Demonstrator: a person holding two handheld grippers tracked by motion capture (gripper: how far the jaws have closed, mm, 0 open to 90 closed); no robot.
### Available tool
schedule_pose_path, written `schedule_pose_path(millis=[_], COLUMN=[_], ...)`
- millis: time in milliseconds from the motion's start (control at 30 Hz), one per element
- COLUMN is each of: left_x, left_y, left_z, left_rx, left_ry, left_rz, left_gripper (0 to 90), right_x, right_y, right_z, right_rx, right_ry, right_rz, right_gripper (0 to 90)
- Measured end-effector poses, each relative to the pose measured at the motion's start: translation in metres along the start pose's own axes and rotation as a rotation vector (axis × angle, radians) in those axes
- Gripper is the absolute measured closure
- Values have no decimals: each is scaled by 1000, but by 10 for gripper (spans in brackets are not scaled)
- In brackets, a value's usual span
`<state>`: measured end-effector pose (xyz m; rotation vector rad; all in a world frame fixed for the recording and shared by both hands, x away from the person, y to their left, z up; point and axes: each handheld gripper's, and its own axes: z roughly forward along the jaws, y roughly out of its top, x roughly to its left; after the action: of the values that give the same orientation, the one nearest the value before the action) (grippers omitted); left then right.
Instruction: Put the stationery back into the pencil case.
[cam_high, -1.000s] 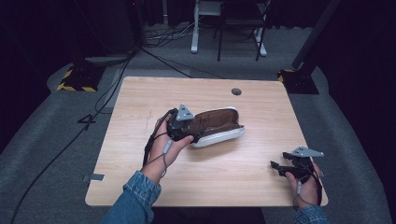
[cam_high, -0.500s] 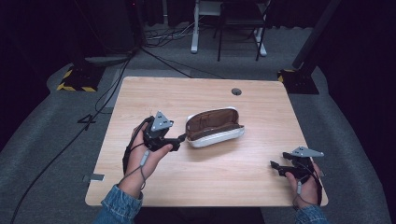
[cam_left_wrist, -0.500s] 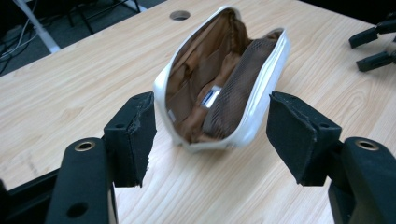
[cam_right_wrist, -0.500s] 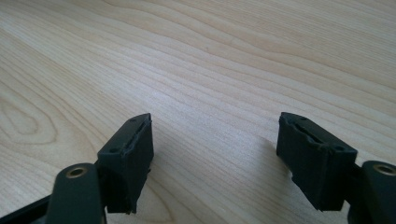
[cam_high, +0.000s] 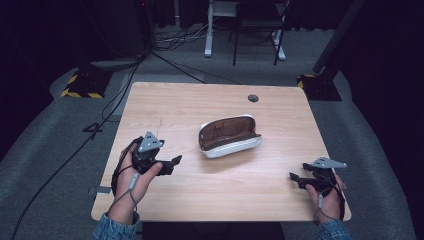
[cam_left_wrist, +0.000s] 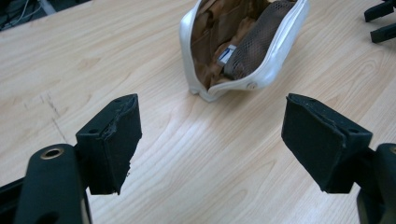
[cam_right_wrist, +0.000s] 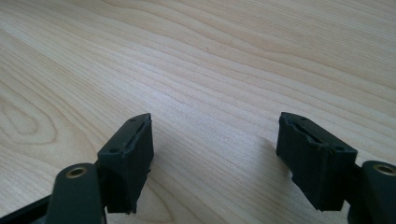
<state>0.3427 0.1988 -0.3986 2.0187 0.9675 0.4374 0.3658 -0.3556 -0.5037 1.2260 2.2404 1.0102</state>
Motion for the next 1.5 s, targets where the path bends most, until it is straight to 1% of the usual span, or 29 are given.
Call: schedule_pose_path(millis=[33,100,233,267,300,333,367,433,467,500,533,567,600,633,700,733,767,833,867,933,967,1000,1033,1100,1133,1233,1267,1300,1500], left_x=[2,7,15,17,18,20,23,25,26,28,28,30,32,33,35,35,38,39,41,43,43,43,45,45,45,42,42,41,41], left_y=[-4,-15,-38,-44,-48,-56,-62,-67,-69,-72,-72,-78,-81,-84,-90,-90,-96,-98,-102,-106,-108,-108,-110,-110,-111,-110,-110,-110,-110], left_z=[1,3,3,2,2,1,2,3,3,3,3,6,7,10,14,14,17,18,20,22,23,23,23,23,24,26,26,27,27], left_rx=[0,16,49,50,47,39,52,85,89,102,102,101,106,116,132,132,155,160,169,181,171,171,157,156,152,176,176,172,172], left_ry=[2,19,60,60,57,53,52,68,77,83,83,74,70,64,69,69,70,72,74,67,69,69,63,67,73,104,104,107,108], left_rz=[-7,-25,-55,-71,-76,-99,-103,-86,-82,-68,-68,-97,-97,-114,-114,-114,-128,-129,-142,-151,-145,-145,-128,-132,-114,-60,-60,-75,-76], left_gripper=[197,196,182,176,171,170,167,162,161,157,157,157,158,159,158,159,159,159,159,159,156,151,151,152,152,147,140,139,136], right_x=[0,0,0,0,0,0,0,0,0,0,0,0,1,1,1,1,1,1,1,1,1,1,1,1,1,1,1,1,1], right_y=[0,0,0,0,0,0,0,0,0,0,0,0,0,0,0,0,0,0,0,0,0,0,0,0,0,0,0,0,0], right_z=[0,0,0,0,0,0,0,0,0,0,0,0,0,0,0,0,0,0,0,0,0,0,0,0,0,0,0,0,0], right_rx=[0,0,0,0,0,-1,0,0,0,0,0,0,0,1,0,1,1,1,1,0,0,0,0,0,0,0,0,0,1], right_ry=[0,0,0,0,0,0,0,0,0,-1,-1,-3,-4,-4,-4,-4,-4,-4,-4,-4,-4,-4,-4,-4,-4,-4,-4,-4,-4], right_rz=[0,0,0,0,0,1,0,0,0,-1,-1,3,3,2,3,2,2,2,1,3,2,2,1,2,2,1,1,3,1], right_gripper=[280,280,280,280,280,280,280,280,280,280,280,281,281,281,280,280,281,280,281,281,281,281,280,281,281,281,281,281,281])
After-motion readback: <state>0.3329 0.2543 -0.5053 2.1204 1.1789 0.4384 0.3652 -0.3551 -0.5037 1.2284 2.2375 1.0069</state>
